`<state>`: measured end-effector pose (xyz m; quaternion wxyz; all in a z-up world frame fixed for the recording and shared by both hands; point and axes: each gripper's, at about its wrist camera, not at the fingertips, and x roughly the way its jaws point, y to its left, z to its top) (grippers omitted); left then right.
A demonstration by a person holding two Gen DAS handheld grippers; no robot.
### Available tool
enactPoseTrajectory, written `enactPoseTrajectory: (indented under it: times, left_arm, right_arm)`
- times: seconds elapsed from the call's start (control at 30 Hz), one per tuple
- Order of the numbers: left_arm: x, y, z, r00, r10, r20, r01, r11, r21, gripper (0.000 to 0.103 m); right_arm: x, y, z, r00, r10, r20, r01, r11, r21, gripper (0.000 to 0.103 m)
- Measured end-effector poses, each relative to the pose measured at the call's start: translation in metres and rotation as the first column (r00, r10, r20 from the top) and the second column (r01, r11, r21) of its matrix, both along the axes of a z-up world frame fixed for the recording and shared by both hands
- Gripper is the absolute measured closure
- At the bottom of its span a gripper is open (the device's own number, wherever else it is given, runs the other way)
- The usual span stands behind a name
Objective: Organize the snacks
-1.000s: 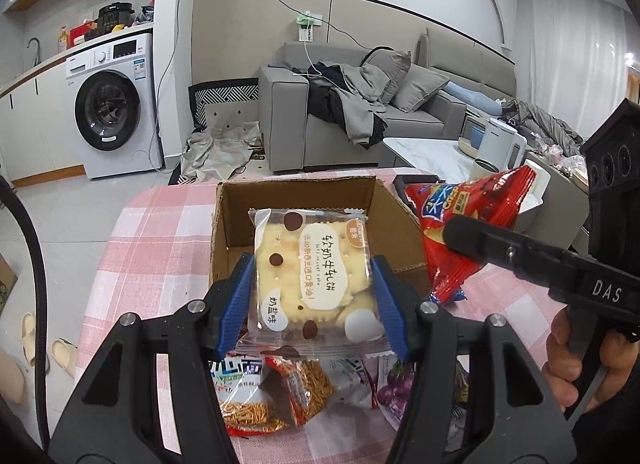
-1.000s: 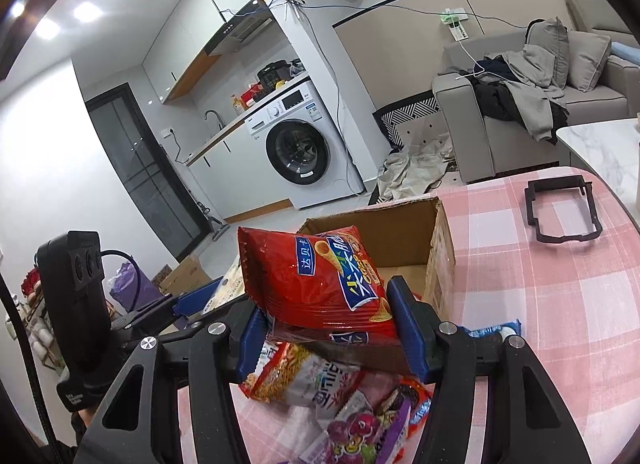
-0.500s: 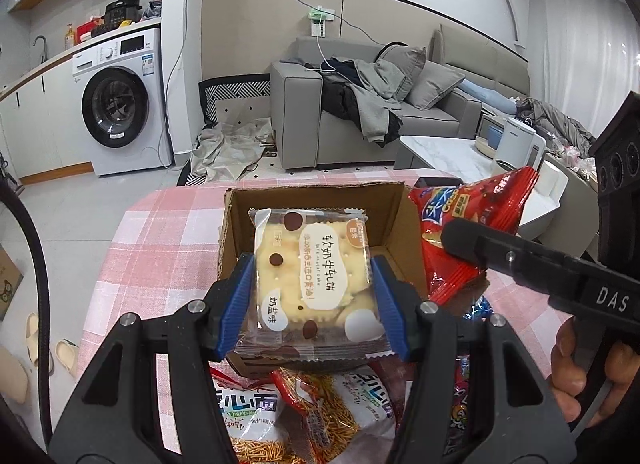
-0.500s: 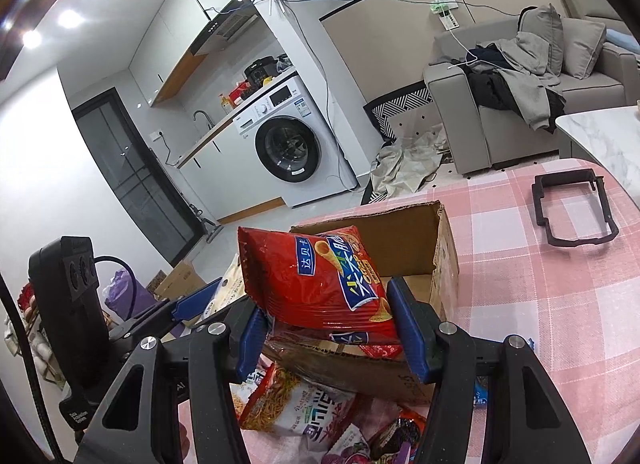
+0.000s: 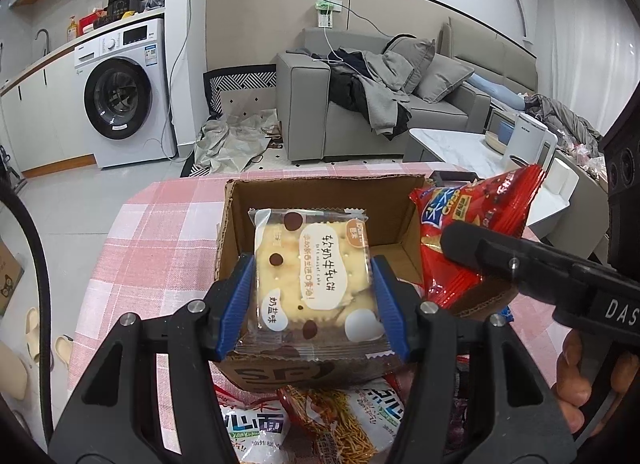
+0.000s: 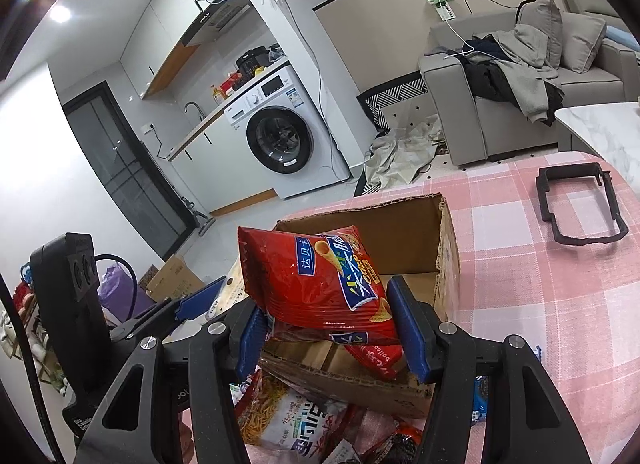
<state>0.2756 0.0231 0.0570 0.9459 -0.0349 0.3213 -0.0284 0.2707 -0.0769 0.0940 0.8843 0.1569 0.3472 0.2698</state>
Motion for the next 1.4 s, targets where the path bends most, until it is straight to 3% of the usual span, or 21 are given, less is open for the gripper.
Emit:
enactPoseTrajectory:
  times: [0.57, 0.7, 0.87, 0.97, 1.03, 1.13, 1.4]
  left_arm:
    - [0.019, 0.008, -0.03, 0.999, 0.009, -0.047, -0.009, 1.0, 0.008, 0.048]
    - [0.016, 0.005, -0.025, 1.0, -0.001, -0.03, 0.001, 1.0, 0.012, 0.047]
    - [-0.007, 0.002, -0.012, 1.0, -0.019, -0.007, 0.019, 1.0, 0.011, 0.021]
    - [-0.027, -0.002, -0.002, 0.999, -0.03, 0.023, 0.029, 0.999, 0.019, 0.014]
    - [-0.039, -0.003, 0.002, 0.999, -0.019, 0.033, 0.018, 1.0, 0.019, 0.002]
    - [-0.064, -0.008, 0.008, 0.998, -0.016, 0.063, 0.014, 1.0, 0.028, 0.001]
    - [-0.112, -0.008, 0.006, 0.999, -0.001, 0.052, 0.0, 1.0, 0.016, 0.001]
  right_arm:
    - [0.011, 0.005, -0.012, 1.0, 0.01, -0.021, -0.01, 1.0, -0.017, 0.043]
    - [0.007, 0.004, -0.008, 1.0, 0.013, -0.007, -0.013, 0.999, -0.029, 0.04]
    - [-0.006, -0.004, 0.004, 0.999, 0.022, 0.027, -0.021, 0.999, -0.032, 0.02]
    - [-0.02, -0.01, 0.014, 0.998, 0.039, 0.058, -0.038, 0.999, -0.031, 0.003]
    - [-0.031, -0.016, 0.02, 0.997, 0.036, 0.075, -0.033, 0.999, -0.04, 0.001]
    - [-0.045, -0.022, 0.026, 0.996, 0.032, 0.083, -0.028, 0.998, -0.054, 0.0]
    - [-0.077, -0.036, 0.027, 0.996, 0.04, 0.08, -0.032, 0.995, -0.094, 0.0]
